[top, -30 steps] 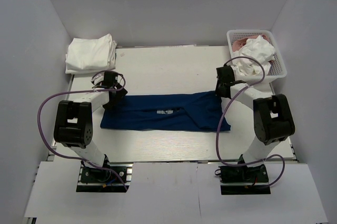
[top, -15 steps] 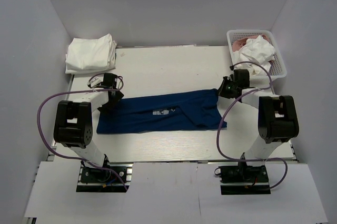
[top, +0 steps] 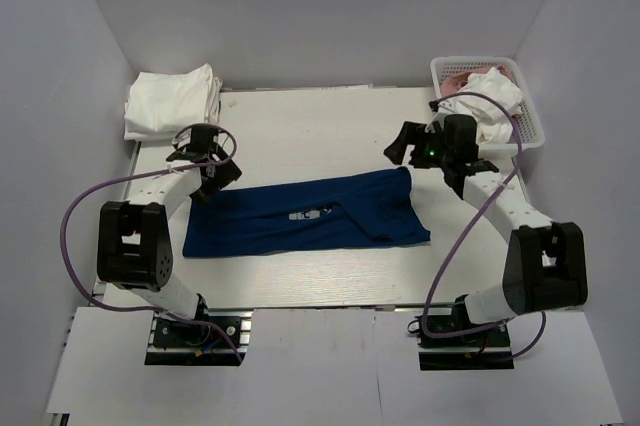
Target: Fold and stack the t-shirts
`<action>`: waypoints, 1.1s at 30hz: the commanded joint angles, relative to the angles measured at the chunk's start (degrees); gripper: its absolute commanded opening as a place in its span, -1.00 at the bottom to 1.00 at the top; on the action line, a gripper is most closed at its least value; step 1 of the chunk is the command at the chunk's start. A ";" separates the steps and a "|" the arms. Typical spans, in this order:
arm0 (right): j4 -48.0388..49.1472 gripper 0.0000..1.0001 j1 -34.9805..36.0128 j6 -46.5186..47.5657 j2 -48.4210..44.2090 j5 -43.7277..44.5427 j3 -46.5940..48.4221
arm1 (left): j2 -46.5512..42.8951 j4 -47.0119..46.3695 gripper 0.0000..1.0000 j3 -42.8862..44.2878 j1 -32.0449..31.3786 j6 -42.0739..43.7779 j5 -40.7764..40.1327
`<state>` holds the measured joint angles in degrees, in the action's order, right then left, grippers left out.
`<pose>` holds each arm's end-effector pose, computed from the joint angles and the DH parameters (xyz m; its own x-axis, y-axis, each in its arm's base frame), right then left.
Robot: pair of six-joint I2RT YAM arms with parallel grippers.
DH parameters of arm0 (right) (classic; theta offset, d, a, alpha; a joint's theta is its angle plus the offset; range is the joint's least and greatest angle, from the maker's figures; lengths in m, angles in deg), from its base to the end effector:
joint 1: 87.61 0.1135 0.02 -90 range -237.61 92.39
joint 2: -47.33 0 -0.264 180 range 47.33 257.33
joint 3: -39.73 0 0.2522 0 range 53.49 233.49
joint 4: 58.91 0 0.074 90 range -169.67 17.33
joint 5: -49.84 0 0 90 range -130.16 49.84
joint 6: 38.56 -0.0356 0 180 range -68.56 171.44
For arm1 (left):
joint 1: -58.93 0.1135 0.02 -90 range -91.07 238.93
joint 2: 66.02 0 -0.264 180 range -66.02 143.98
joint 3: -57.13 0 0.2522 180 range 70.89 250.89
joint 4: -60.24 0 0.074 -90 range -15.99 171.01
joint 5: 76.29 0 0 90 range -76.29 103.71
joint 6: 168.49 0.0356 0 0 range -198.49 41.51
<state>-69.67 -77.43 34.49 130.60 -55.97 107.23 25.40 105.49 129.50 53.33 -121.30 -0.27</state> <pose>0.3217 0.0676 0.2588 -0.5401 0.1880 -0.8204 -0.2640 0.8877 0.3772 0.3114 -0.0219 0.1973 -0.6514 -0.5987 -0.4661 -0.6164 0.7757 -0.1350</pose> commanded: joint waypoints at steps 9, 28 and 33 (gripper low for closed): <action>-11.00 0.81 15.74 -10.90 1.71 12.19 -7.68 | -5.46 -0.64 0.99 -8.24 -4.50 3.62 5.56; -19.29 0.81 12.59 -11.97 51.38 16.43 48.65 | -1.42 -9.16 0.99 -13.62 -16.97 -4.57 18.98; -8.19 0.81 12.59 -3.48 46.21 6.06 48.75 | -4.75 -5.23 0.99 -10.10 -23.92 -2.64 14.70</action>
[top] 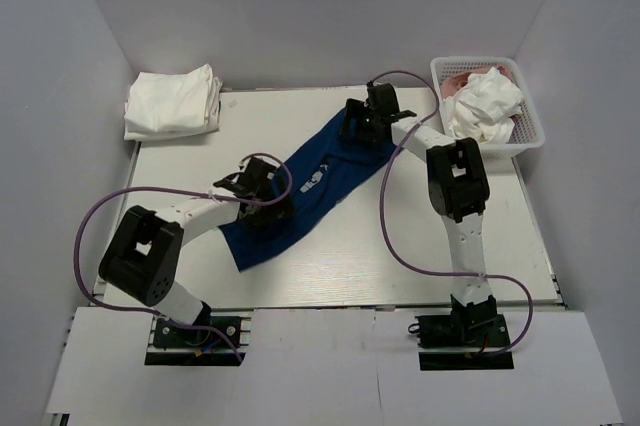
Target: Fold and stack the t-shirts
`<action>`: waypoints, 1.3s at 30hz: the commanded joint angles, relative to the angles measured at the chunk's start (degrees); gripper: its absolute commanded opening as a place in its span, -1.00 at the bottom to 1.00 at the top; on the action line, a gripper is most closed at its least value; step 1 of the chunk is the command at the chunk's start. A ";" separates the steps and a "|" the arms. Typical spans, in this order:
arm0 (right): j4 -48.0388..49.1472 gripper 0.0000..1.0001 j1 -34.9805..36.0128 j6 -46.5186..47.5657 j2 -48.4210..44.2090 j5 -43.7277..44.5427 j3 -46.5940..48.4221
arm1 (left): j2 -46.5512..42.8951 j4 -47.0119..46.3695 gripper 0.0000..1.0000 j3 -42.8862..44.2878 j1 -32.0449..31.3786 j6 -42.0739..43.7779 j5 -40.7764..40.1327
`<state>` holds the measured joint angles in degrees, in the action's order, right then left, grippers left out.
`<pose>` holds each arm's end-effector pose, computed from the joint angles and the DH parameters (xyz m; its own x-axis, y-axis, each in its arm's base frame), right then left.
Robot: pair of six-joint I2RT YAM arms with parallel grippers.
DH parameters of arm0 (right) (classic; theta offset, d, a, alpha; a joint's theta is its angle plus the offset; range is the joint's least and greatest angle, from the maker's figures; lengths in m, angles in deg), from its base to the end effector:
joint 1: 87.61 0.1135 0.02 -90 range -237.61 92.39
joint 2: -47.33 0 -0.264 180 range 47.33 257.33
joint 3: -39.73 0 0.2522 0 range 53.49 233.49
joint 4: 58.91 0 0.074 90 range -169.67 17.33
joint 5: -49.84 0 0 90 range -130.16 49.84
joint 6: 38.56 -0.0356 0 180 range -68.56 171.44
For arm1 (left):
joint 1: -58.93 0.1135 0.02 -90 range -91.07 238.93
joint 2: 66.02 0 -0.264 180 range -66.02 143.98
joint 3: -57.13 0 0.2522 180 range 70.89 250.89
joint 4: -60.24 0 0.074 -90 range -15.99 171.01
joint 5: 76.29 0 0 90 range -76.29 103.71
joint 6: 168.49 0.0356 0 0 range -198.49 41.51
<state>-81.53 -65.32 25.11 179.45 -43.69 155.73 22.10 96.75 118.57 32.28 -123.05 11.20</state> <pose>0.4847 0.2011 0.1708 -0.7066 0.1888 -0.6820 -0.1223 0.9167 0.3805 0.2564 -0.1269 0.1663 -0.8704 -0.3475 -0.3488 -0.2530 0.9234 -0.2886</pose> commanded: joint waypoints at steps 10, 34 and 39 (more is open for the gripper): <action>5.97 0.81 1.62 8.58 -22.25 -5.44 -20.40 | -4.88 17.86 0.99 3.03 -4.11 -1.94 -15.70; -11.43 0.81 0.05 -0.56 8.94 0.72 6.19 | 10.40 -14.85 0.99 -7.09 -16.67 10.37 32.48; -6.90 0.81 -6.63 -3.47 11.77 -12.01 15.11 | 6.20 -5.00 0.99 2.76 -21.06 12.64 25.19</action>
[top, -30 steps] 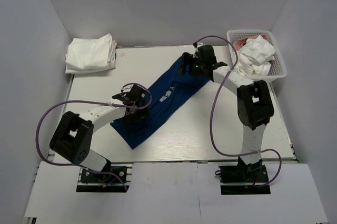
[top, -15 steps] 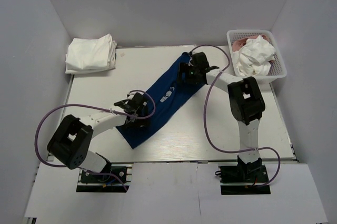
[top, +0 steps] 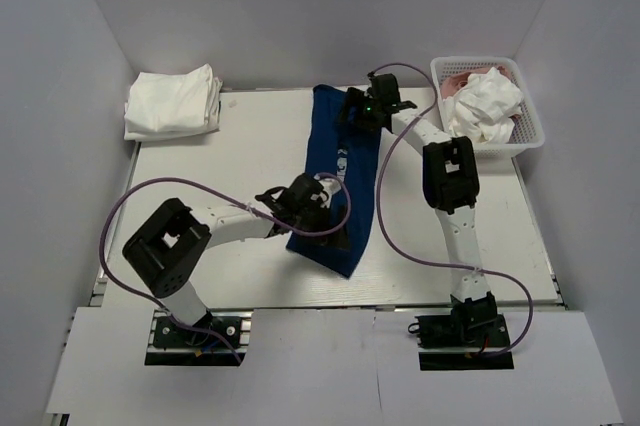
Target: Fold and stack the t-shirts
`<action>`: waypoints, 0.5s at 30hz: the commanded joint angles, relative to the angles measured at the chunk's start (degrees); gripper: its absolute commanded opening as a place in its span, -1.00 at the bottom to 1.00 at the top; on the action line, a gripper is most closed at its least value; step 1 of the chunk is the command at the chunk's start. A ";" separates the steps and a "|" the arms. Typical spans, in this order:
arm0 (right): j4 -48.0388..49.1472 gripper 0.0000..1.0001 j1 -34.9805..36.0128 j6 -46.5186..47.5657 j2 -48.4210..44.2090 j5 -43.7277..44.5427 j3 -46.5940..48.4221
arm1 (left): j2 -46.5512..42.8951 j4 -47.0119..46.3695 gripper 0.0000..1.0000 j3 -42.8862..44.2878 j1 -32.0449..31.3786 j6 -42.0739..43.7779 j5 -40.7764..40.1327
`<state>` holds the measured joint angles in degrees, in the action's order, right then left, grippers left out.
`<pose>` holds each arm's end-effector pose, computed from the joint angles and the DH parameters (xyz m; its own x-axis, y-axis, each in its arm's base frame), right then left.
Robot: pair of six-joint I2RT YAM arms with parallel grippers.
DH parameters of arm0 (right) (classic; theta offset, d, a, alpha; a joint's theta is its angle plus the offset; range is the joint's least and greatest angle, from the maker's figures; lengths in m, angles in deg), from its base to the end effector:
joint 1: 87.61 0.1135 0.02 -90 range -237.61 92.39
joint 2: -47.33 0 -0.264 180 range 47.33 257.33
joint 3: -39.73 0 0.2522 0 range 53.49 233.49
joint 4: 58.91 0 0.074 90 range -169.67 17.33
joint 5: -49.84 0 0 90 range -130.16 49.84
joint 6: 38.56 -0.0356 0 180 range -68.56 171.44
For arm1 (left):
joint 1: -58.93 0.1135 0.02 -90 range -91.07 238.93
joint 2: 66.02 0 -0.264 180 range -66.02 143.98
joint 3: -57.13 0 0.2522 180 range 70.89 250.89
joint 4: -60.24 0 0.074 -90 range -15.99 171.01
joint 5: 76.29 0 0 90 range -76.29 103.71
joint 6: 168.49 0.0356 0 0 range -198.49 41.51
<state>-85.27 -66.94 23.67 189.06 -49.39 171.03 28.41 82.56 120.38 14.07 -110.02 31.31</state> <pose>0.5245 0.2040 0.1660 -0.7141 0.2221 -0.6638 -0.1536 0.8755 0.4581 0.2195 -0.2336 0.1594 -0.9040 0.1963 -0.3799 0.3838 0.7643 -0.5182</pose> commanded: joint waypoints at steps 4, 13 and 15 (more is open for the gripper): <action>-2.07 0.81 -5.55 3.59 -1.62 -12.21 -1.17 | -4.25 13.14 0.99 3.85 -6.19 0.15 -0.10; -2.98 0.81 -2.21 11.24 -25.57 -5.81 -15.10 | -13.82 21.23 0.99 3.17 -8.84 -3.26 -15.80; -1.82 0.81 -0.90 11.42 -29.39 -4.66 -19.34 | -17.24 22.72 0.99 1.05 -7.00 -6.51 -20.66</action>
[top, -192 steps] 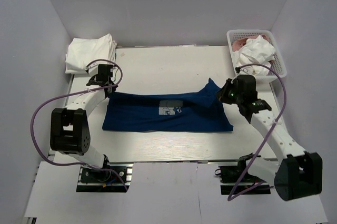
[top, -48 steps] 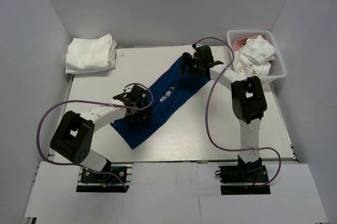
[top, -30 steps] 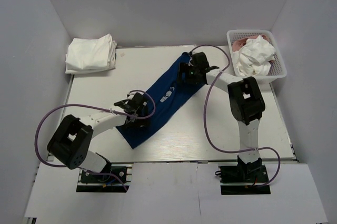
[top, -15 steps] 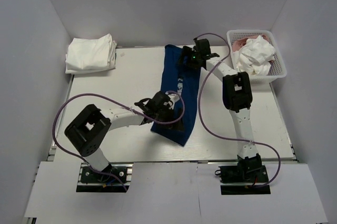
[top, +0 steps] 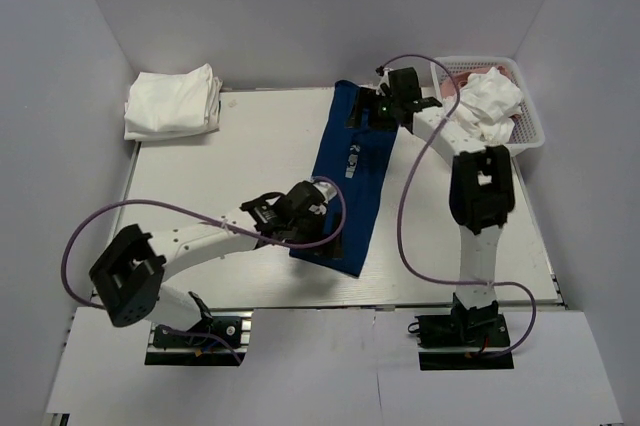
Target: Fold and stack the t-shirts
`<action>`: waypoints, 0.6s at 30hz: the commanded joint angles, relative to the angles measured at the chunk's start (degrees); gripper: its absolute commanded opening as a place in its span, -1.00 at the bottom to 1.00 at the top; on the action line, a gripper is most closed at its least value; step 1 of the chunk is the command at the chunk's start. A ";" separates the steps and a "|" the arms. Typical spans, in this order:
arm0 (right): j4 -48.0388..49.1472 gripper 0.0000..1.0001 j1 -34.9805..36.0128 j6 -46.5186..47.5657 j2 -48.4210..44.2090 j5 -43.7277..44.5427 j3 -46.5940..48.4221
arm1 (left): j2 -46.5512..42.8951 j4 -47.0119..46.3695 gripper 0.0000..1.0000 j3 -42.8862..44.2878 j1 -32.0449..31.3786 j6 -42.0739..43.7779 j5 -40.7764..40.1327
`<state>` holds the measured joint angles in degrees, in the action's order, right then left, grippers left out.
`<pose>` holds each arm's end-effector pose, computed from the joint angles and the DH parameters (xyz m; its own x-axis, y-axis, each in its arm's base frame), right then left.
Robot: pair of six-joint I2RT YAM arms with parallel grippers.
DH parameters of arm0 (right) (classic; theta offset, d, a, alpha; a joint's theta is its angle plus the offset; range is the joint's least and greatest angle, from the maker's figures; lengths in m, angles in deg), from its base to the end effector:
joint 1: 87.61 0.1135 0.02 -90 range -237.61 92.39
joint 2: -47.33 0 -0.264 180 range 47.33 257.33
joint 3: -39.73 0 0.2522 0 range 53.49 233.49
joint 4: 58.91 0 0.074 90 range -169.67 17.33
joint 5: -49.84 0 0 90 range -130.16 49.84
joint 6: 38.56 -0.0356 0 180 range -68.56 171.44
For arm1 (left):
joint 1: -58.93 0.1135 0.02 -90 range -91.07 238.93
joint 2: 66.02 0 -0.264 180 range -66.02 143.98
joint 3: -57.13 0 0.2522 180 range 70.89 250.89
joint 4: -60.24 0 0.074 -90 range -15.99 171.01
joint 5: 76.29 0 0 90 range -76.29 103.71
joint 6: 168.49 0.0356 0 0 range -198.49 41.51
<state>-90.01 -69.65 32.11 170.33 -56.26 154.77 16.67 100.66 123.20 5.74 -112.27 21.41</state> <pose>0.4703 0.1628 0.2318 -0.7315 0.0972 -0.6749 -0.2744 0.8641 0.4219 0.1685 -0.2331 0.2115 -0.8833 0.2607 -0.3897 0.4162 0.8185 -0.3959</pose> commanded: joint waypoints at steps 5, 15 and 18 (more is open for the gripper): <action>6.10 0.81 7.17 -4.22 -26.99 9.49 -26.54 | -9.13 6.05 0.99 -8.36 3.70 -14.03 -24.92; 0.92 0.81 28.18 -12.21 -46.70 24.00 -56.53 | -8.79 -0.90 0.99 -13.90 10.65 -10.96 -18.01; 1.61 0.81 33.80 -13.01 -47.50 24.01 -61.19 | -6.94 -5.28 0.95 -14.52 10.65 -9.20 -13.88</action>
<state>-88.18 -39.01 21.81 125.50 -36.52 95.36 8.96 100.42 109.24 16.24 -123.44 3.53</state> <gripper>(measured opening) 0.904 0.984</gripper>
